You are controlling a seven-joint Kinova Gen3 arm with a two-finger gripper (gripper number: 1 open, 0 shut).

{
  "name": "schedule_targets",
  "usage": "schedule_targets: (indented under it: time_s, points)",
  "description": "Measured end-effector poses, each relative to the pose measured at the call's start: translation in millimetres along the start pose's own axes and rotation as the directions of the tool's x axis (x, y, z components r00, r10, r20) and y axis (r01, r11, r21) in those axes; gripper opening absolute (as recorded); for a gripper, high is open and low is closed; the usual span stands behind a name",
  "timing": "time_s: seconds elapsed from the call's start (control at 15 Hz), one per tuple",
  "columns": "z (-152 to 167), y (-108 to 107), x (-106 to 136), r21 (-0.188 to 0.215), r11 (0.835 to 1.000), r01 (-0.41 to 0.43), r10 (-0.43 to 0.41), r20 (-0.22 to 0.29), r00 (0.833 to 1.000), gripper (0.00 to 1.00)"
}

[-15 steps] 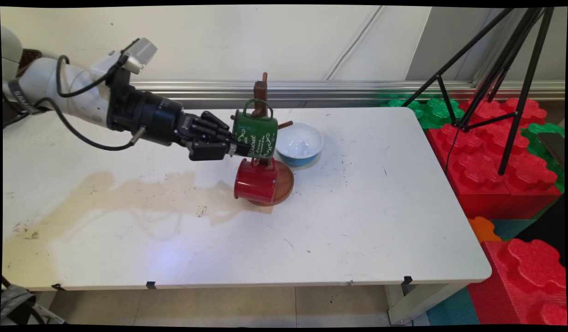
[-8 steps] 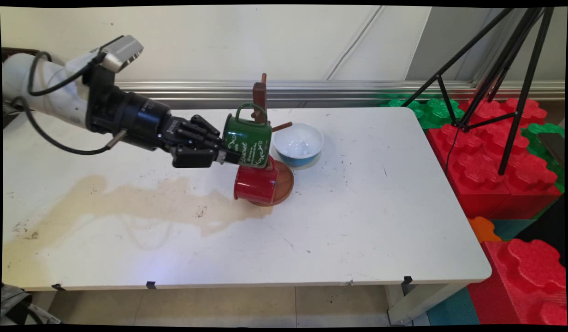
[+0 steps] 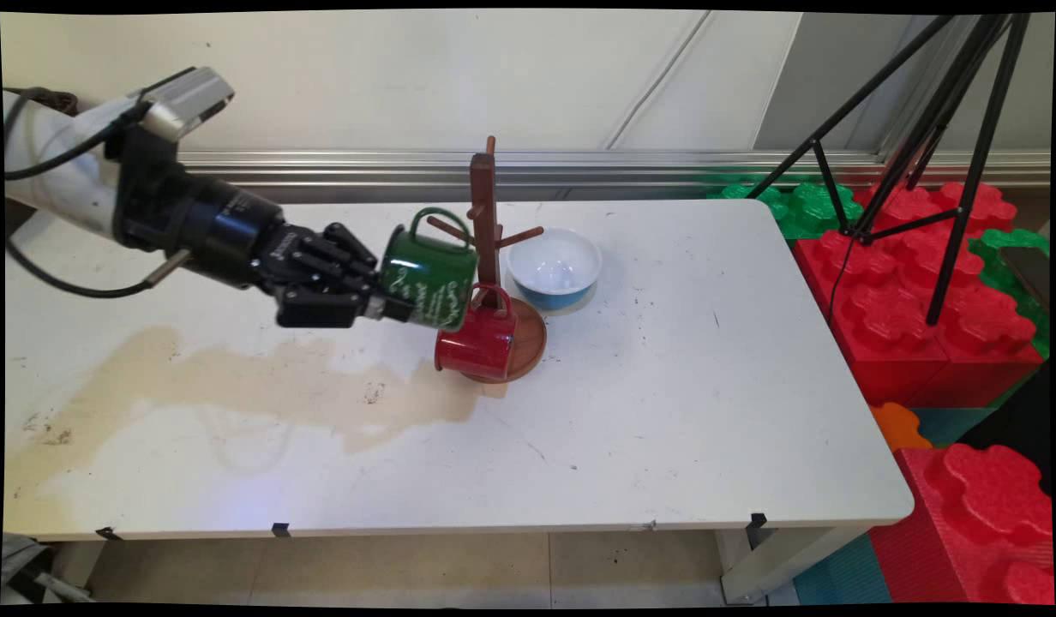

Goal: Place the picked object on the table

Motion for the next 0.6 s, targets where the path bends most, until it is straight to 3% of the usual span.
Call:
schedule_targets:
  time_s: [0.6]
  points:
    - [-40, 4, -9, -0.005, 0.997, -0.078, 0.078, 0.115, 0.99, 0.0]
